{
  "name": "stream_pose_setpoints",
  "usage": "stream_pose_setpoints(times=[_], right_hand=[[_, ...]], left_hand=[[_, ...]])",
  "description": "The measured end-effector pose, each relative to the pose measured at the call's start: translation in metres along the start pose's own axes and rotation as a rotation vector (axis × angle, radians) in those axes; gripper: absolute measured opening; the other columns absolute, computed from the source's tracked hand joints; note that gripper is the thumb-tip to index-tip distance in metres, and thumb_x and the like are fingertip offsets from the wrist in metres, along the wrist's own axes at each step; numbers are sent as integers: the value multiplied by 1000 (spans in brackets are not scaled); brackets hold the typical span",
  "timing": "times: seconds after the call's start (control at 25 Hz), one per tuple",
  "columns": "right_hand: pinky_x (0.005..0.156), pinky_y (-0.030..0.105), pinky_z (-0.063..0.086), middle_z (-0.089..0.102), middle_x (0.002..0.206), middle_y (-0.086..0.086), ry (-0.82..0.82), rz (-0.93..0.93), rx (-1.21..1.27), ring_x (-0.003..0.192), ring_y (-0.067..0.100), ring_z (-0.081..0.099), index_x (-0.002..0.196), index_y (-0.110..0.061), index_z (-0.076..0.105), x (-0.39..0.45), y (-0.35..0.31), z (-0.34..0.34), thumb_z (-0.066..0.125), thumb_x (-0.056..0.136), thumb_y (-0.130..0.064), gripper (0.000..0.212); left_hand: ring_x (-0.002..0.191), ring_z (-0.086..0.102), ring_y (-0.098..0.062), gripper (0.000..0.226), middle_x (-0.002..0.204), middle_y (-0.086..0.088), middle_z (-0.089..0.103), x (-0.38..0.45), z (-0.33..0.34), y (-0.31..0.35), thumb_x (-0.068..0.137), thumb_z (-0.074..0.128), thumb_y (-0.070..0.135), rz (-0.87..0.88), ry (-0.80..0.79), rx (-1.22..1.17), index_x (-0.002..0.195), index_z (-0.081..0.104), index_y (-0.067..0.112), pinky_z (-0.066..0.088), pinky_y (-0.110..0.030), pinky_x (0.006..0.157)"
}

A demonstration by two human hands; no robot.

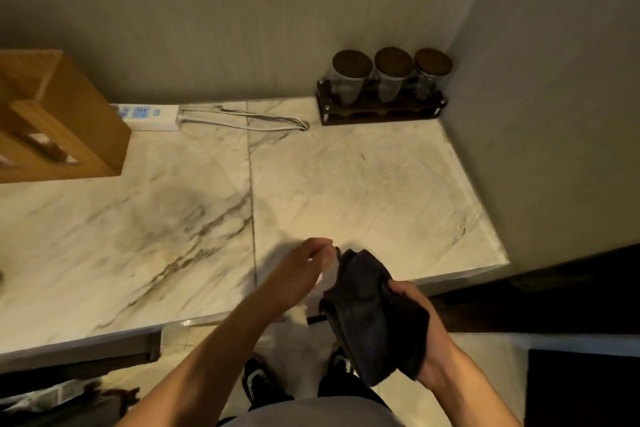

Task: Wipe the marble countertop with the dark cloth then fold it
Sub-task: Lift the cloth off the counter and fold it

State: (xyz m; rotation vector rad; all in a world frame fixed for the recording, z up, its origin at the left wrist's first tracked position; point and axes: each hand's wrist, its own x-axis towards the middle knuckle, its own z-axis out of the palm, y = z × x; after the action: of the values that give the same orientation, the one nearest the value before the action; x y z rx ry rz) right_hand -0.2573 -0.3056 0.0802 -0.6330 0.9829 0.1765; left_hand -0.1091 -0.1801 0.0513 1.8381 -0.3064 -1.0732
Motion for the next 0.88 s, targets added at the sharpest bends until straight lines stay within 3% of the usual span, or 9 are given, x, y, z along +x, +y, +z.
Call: stream_pose_setpoints(times=[0.08,0.24,0.32,0.4,0.48,0.56,0.64,0.76,0.88], right_hand=[[74,36,46,70,80,20,-82,31,16,68,29,68,78,2,75,1,-3,19,57,78,-34,40],[79,37,45,70,81,20,-182,98,10,70,31,68,79,3,73,1,-14,54,58,77,-32,38],[80,36,47,72,84,20,-214,137,13,73,31,70,83,2,74,4,-17,66,51,85,-37,46],[90,39,47,69,107,23,-271,178,35,94,34,67,106,2,70,12,-16,72,50,89,-48,56],[104,44,39,56,132,25,-336,188,71,119,37,56,127,1,58,20,-13,73,47,89,-59,72],[105,48,41,53,137,24,-371,172,93,125,38,52,130,-2,57,30,-9,72,39,89,-64,76],[98,48,48,56,133,23,-372,105,10,119,37,57,129,-5,58,45,-5,71,46,92,-55,64],[86,38,55,64,123,21,-294,8,-304,104,32,65,127,-1,58,79,0,79,65,86,-14,43],[74,34,52,70,106,16,-184,-75,-581,96,32,63,111,-6,66,110,3,110,58,82,9,34]], left_hand=[[91,64,-10,34,102,4,69,-13,-16,6,94,46,47,-85,-148,-254,107,65,22,50,-30,84],[106,65,-15,46,112,0,71,-29,-48,10,87,55,49,-101,-231,-407,113,67,13,48,-31,89],[98,65,-19,31,103,-5,71,-34,-60,10,88,60,34,-53,-195,-445,105,68,9,50,-32,84],[90,67,-18,21,94,-6,72,-38,-72,9,85,65,23,-5,-137,-455,98,70,8,51,-29,74],[85,68,-18,25,90,-5,73,-44,-84,8,81,69,23,19,-47,-467,100,69,6,50,-27,69],[88,69,-21,25,94,-9,73,-47,-95,3,85,68,21,5,72,-519,104,67,5,52,-28,69],[91,71,-23,20,99,-11,74,-51,-104,-11,87,64,18,-22,196,-610,103,68,7,55,-31,74],[102,68,-30,29,111,-17,71,-57,-112,-44,89,62,20,-76,338,-735,113,65,6,52,-46,93],[104,66,-33,26,112,-17,70,-63,-110,-71,91,57,15,-120,440,-875,115,63,7,52,-46,86]])
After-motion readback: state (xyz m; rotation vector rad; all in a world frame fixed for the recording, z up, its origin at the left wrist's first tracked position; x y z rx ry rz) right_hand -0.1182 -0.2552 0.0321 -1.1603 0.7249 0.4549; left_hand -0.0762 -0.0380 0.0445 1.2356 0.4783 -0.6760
